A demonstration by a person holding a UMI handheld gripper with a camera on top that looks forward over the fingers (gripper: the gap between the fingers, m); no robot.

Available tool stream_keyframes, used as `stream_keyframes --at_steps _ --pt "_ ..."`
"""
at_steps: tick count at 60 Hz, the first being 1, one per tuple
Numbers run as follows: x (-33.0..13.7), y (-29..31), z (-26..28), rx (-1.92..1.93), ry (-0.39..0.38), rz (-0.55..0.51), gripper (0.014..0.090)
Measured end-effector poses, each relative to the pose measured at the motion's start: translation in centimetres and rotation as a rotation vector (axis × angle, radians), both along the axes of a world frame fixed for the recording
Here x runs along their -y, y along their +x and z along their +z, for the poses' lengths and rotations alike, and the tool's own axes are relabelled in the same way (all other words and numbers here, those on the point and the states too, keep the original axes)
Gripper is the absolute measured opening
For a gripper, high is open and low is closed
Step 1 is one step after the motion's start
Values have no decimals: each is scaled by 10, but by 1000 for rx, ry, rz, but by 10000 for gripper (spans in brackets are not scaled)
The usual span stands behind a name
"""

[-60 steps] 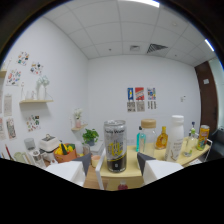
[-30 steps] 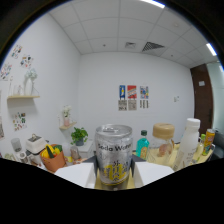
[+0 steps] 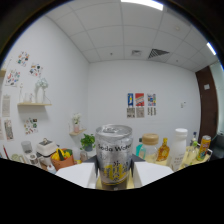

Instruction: Make me a cup of Mojito.

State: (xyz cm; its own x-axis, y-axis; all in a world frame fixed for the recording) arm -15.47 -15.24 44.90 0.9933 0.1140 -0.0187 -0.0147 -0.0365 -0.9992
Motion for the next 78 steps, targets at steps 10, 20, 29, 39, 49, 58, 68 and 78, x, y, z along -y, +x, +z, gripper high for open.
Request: stream_keyframes --at_steps 10,20,29,39,49,58,68,78 --pt "47 25 -17 -15 14 16 507" --pt "77 59 -98 -55 -97 -2 504" --pt "93 82 -180 -86 -192 -23 506" --pt "95 95 -239 -208 -255 -33 506" --pt "84 101 -250 -404 -267 -22 506" --pt "71 107 -234 -761 -246 -14 508" --pt "57 114 -221 -1230 -230 18 504" --pt "53 118 -217 -1602 -236 61 503"
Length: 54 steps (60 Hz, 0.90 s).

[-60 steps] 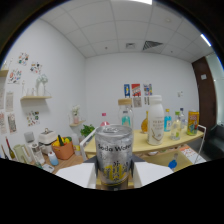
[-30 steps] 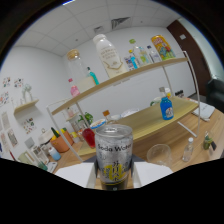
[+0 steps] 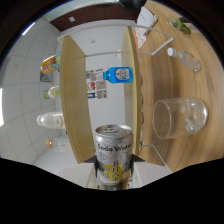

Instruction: Make me a cup of Mojito.

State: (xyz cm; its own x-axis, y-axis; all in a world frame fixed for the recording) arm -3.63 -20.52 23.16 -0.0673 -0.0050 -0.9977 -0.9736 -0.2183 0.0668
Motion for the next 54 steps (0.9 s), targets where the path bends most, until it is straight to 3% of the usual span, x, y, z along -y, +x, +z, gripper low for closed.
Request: stream_keyframes --at_steps 15,28,39,54 --pt "-2 23 2 -481 9 -50 504" --pt "-4 31 4 -536 8 -76 503" --pt "-1 35 24 -77 22 -98 508" --pt "-2 18 71 869 168 -112 507"
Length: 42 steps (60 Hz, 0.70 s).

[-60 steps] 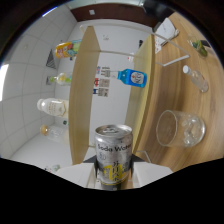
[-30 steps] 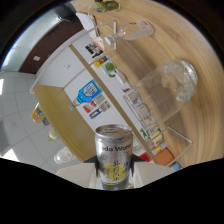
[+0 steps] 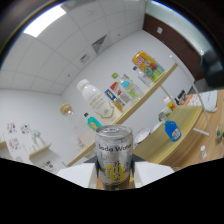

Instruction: Make me a cup of Mojito.

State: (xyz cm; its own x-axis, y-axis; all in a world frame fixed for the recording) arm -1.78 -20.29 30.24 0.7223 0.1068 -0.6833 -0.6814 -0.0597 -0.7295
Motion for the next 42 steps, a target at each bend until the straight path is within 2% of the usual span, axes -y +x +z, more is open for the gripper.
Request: stream_keyframes --at_steps 7,15,28,42 --pt "-4 -19 -23 334 -4 9 506" --pt "-8 -45 -79 522 -67 58 505" --pt "-13 -63 -160 628 -162 101 507" --pt "-18 -70 -205 652 -218 113 506"
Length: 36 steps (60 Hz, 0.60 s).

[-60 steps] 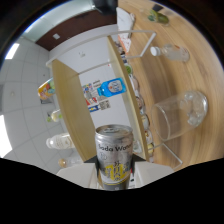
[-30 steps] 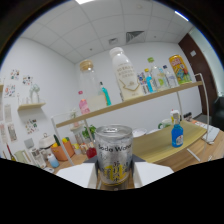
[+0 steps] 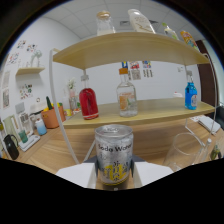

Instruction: Make me a cup of Mojito.

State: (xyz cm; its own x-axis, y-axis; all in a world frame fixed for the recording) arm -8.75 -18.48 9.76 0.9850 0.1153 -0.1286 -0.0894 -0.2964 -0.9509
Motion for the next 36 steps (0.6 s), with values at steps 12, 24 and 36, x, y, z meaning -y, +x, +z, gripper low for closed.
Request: stream_keyframes --at_steps 12,24,36 --pt "2 -7 -16 38 0 23 514" --pt "11 -10 -18 79 36 29 530" --pt "22 -7 -24 95 -25 17 597"
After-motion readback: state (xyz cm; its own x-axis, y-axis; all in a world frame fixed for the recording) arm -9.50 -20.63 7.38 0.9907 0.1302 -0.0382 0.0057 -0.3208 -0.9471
